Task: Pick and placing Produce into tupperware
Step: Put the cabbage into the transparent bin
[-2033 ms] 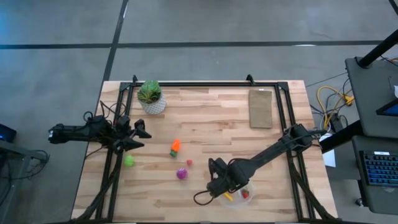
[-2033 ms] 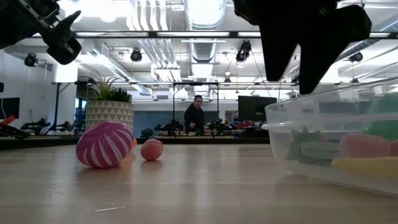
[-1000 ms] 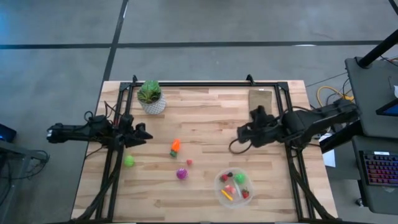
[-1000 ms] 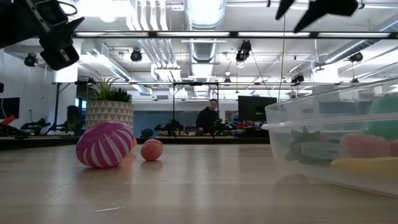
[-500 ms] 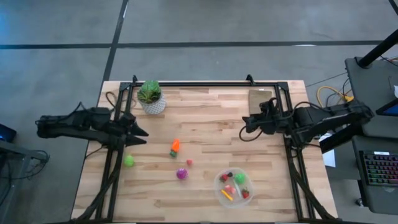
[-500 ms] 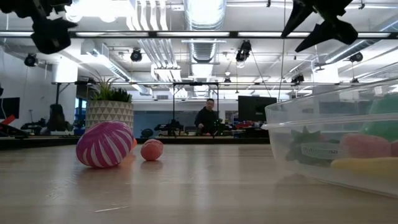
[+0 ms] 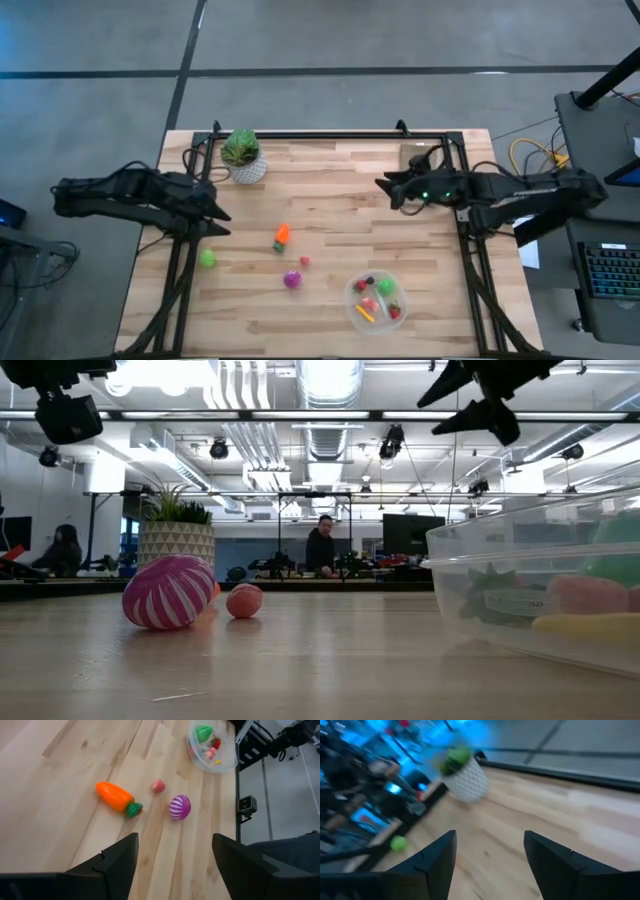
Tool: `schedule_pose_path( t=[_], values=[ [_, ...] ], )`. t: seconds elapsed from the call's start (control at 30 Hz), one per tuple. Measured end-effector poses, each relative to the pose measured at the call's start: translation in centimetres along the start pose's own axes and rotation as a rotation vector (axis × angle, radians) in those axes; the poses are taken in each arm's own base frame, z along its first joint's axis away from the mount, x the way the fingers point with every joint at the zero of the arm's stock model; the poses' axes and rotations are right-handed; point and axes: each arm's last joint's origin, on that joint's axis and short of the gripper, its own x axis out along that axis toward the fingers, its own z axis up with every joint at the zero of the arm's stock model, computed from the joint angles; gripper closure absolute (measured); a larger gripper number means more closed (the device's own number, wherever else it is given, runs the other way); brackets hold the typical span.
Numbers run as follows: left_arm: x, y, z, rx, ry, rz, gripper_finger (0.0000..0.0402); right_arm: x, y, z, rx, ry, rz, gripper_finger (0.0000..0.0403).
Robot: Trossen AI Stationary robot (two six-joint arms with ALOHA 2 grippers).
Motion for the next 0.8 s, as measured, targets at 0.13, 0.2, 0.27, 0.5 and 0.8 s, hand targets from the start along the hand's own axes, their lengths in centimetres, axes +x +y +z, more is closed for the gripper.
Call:
schedule_pose_path(
  t=[0.13,0.2,0.27,0.5,0.8],
  values=[
    [-0.3,0.1,-0.2,0.001,-0.007,-0.003,0.0162,-0.4,-1.5,0.2,0.007,-0.07,0.064,0.0192],
    [-0.3,0.2,-0.4,-0.003,0.01,0.014,0.0162,-0.7,-2.2,0.2,0.009,-0.104,0.082,0.0197],
    [-0.3,0.4,-0.7,-0.01,0.039,0.038,0.0162,-1.2,-3.2,-0.2,0.012,-0.118,0.073,0.0202],
    [0.4,1.1,-1.5,-0.036,0.198,0.142,0.0162,-3.2,-6.0,-1.4,0.048,-0.198,0.059,0.0213],
    [1.2,1.6,-2.4,-0.002,0.451,0.229,0.0162,-5.0,-8.0,-2.5,0.074,-0.213,0.035,0.0215]
  ],
)
